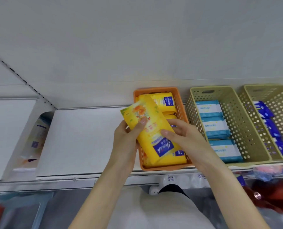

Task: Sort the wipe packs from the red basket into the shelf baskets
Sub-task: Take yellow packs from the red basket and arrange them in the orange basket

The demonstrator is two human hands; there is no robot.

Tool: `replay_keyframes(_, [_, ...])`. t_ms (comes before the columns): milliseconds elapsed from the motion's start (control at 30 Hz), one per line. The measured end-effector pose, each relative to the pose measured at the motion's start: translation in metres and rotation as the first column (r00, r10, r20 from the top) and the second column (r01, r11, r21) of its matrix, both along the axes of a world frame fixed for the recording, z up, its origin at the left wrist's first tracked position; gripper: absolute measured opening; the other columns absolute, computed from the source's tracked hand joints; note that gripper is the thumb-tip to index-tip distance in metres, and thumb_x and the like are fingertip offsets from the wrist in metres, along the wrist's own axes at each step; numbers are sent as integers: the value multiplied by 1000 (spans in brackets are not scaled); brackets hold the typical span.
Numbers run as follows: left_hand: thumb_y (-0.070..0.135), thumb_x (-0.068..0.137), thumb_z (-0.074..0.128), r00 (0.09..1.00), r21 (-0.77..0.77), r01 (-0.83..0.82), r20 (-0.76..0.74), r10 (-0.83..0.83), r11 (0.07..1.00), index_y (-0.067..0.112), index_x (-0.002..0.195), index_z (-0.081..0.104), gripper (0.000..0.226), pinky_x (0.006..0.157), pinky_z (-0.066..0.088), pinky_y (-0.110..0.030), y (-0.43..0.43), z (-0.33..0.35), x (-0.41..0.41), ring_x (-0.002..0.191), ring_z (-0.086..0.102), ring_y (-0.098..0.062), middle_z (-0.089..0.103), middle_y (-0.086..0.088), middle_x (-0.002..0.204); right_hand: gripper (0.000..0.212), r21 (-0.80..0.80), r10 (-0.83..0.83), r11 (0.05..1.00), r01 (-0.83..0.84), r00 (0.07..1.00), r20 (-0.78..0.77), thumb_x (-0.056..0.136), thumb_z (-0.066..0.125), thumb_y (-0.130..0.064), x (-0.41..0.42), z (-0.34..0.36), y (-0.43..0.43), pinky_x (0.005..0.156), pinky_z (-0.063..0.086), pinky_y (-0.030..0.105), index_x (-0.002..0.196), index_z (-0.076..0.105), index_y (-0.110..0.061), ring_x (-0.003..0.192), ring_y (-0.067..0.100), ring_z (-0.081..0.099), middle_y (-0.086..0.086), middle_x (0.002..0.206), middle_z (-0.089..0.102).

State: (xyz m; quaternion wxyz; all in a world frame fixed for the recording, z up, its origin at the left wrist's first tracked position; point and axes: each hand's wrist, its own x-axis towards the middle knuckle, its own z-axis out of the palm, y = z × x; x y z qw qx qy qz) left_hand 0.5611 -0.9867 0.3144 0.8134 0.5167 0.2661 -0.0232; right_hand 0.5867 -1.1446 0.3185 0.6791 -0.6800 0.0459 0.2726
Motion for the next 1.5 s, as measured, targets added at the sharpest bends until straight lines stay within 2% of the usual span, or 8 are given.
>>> replay_keyframes(233, [8, 86, 63, 959, -264, -259, 45, 280, 929, 14, 113, 61, 28, 61, 58, -30, -12, -1, -4, 81, 72, -16, 75, -1, 92, 33, -266, -316, 870, 415, 883, 347, 79, 74, -21, -23, -28, 2, 74, 50, 12, 111, 64, -17, 94, 3, 63, -7, 102, 68])
replay_keyframes(400, [9, 80, 67, 971, -223, -226, 28, 238, 948, 11, 115, 60, 36, 65, 58, -31, -23, -9, -8, 90, 72, -20, 73, -6, 104, 17, 31, -434, 901, 433, 899, 64, 84, 69, -13, -36, -37, 25, 70, 58, 26, 101, 70, -14, 86, 10, 71, -1, 91, 75])
replay_keyframes(567, [19, 83, 69, 994, 121, -98, -37, 103, 988, 11, 107, 62, 26, 70, 58, -24, 3, -24, -9, 95, 70, -21, 71, -8, 104, 17, 84, -553, 820, 566, 822, -135, 90, 61, -15, -18, -45, 6, 65, 55, 24, 105, 69, -14, 91, 12, 67, 0, 101, 72])
replay_keyframes(667, [29, 86, 68, 999, 534, 35, -43, -14, 844, 20, 110, 61, 27, 77, 50, -12, 15, -39, -9, 96, 64, -8, 67, 3, 108, 13, -59, -611, 791, 610, 792, -5, 93, 59, -18, 3, -53, -12, 66, 57, 27, 101, 68, -16, 88, 13, 67, 3, 99, 71])
replay_keyframes(800, [41, 93, 50, 968, 750, 229, -111, -223, 620, 30, 136, 43, 45, 94, 39, -16, 8, -57, -13, 116, 46, -3, 44, 17, 124, 18, -396, -387, 777, 489, 868, 311, 94, 56, -23, 22, -66, -20, 72, 59, 37, 108, 65, -16, 86, 13, 65, 1, 99, 68])
replay_keyframes(1033, [45, 95, 28, 942, 578, 314, -89, -324, 753, 43, 146, 3, 57, 86, 43, -9, -15, -87, -24, 114, 50, 1, 35, 21, 140, 47, -632, -25, 702, 327, 899, 437, 98, 49, -22, 36, -76, 4, 81, 55, 33, 143, 37, -22, 102, 19, 64, 4, 125, 61])
replay_keyframes(1233, [41, 96, 31, 956, 505, 267, -32, -291, 821, 42, 144, 23, 48, 86, 47, -10, -11, -97, -25, 110, 51, 16, 43, 36, 127, 53, -771, 184, 588, 245, 888, 422, 101, 41, -27, 24, -79, 2, 93, 46, 30, 150, 25, -18, 120, 20, 52, 7, 137, 51])
replay_keyframes(1500, [29, 102, 32, 954, 589, 264, -46, -295, 764, 31, 147, 31, 45, 90, 42, -6, -1, -103, -19, 115, 47, 17, 48, 17, 137, 60, -863, 330, 493, 112, 894, 304, 102, 36, -32, 20, -76, 3, 97, 43, 38, 152, 11, -9, 125, 27, 49, 11, 148, 39])
